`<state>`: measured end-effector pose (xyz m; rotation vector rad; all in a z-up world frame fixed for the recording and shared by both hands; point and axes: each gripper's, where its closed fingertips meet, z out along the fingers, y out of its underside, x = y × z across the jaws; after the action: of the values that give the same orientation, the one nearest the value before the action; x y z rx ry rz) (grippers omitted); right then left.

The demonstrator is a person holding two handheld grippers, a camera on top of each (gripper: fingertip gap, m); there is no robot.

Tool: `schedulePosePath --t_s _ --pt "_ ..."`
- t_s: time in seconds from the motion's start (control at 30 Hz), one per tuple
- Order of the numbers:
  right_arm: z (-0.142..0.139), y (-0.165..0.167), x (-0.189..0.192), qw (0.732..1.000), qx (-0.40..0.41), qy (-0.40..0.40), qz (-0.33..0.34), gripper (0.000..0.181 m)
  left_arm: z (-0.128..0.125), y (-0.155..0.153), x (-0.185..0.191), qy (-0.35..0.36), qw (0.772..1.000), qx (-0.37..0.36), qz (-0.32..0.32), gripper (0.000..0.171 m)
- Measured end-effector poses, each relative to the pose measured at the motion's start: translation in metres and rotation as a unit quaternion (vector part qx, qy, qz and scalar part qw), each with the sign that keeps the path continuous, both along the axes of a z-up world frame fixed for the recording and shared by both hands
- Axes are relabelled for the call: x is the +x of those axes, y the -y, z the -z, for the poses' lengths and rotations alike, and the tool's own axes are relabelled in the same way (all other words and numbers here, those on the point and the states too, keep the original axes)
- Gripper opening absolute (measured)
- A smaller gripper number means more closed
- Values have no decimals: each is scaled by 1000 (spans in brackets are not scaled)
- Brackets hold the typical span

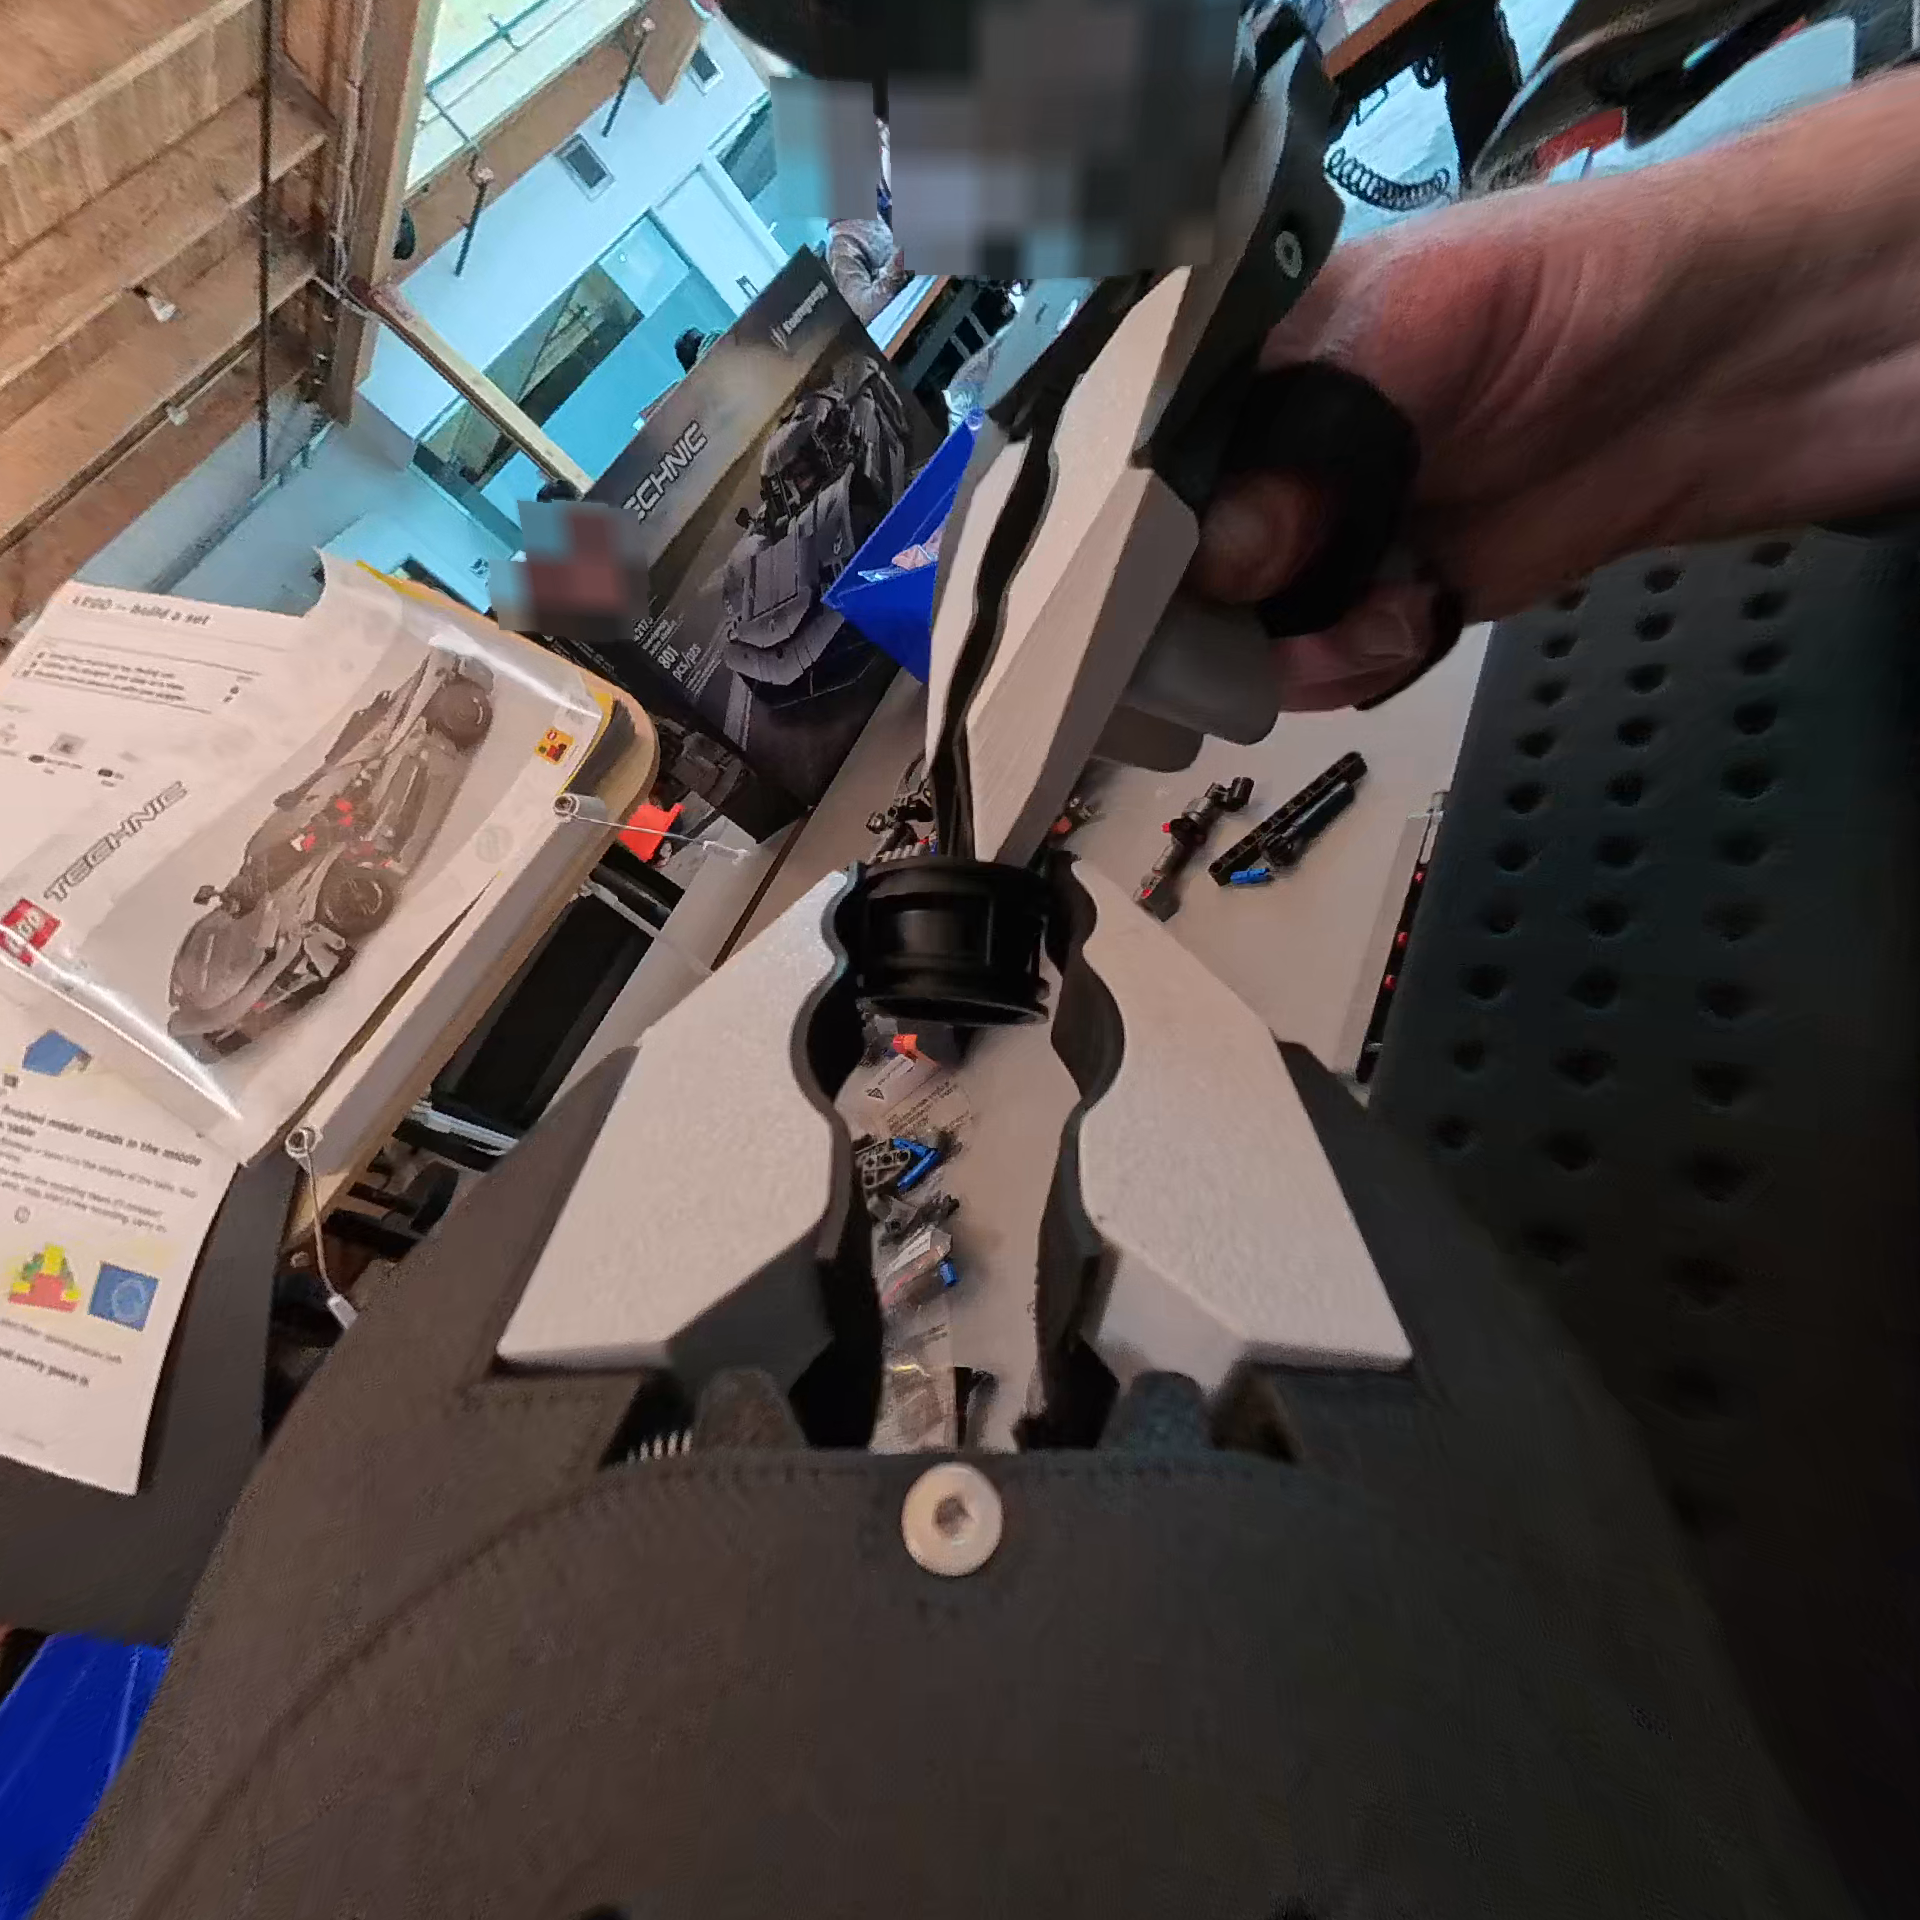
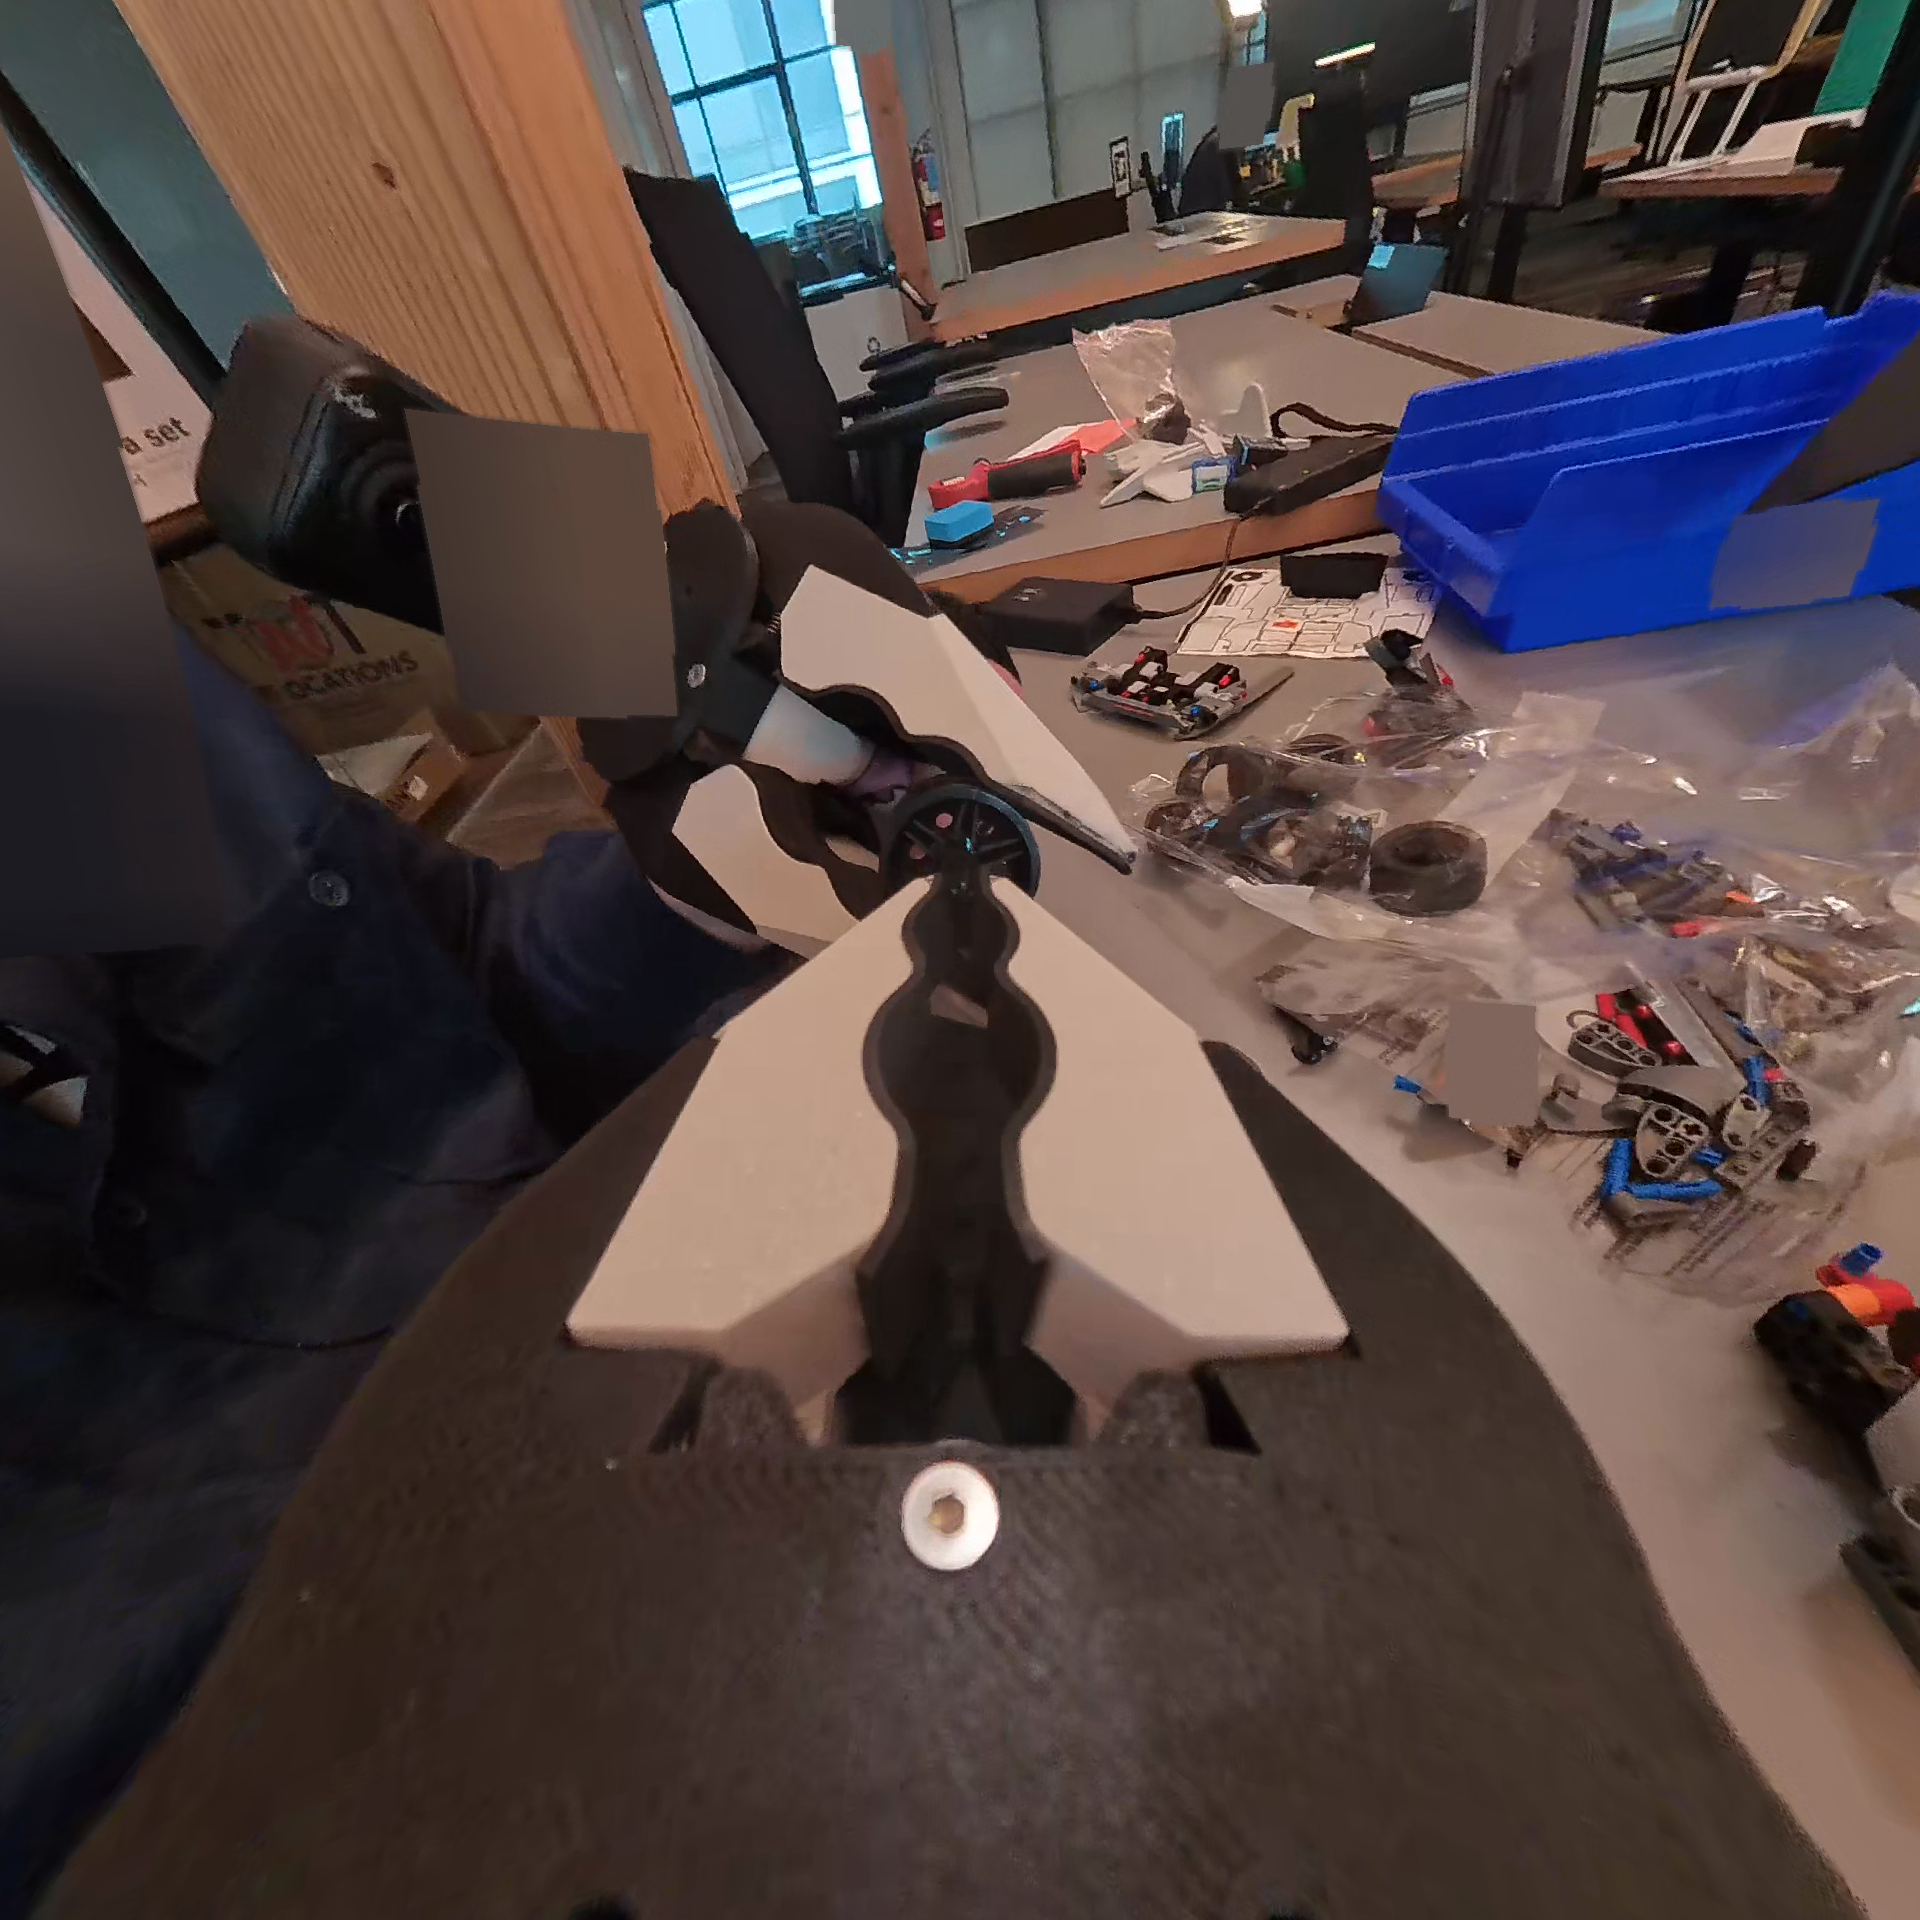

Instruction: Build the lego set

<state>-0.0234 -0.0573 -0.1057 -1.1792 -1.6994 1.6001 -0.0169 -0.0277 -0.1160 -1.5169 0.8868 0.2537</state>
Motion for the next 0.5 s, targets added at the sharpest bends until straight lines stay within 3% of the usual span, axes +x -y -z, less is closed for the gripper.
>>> schedulePosePath --t_s 0.23,0.33,0.5 --pt "0 6 9 1000 26 -1 4 0 0 8 11 17 999 -19 38 32" --pt "-3 9 10 1000 0 4 -4 1 -2 10 12 10 999 -28 42 32" --pt "-12 11 10 1000 -15 -5 -8 0 -2 9 15 -50 998 -18 23 32"
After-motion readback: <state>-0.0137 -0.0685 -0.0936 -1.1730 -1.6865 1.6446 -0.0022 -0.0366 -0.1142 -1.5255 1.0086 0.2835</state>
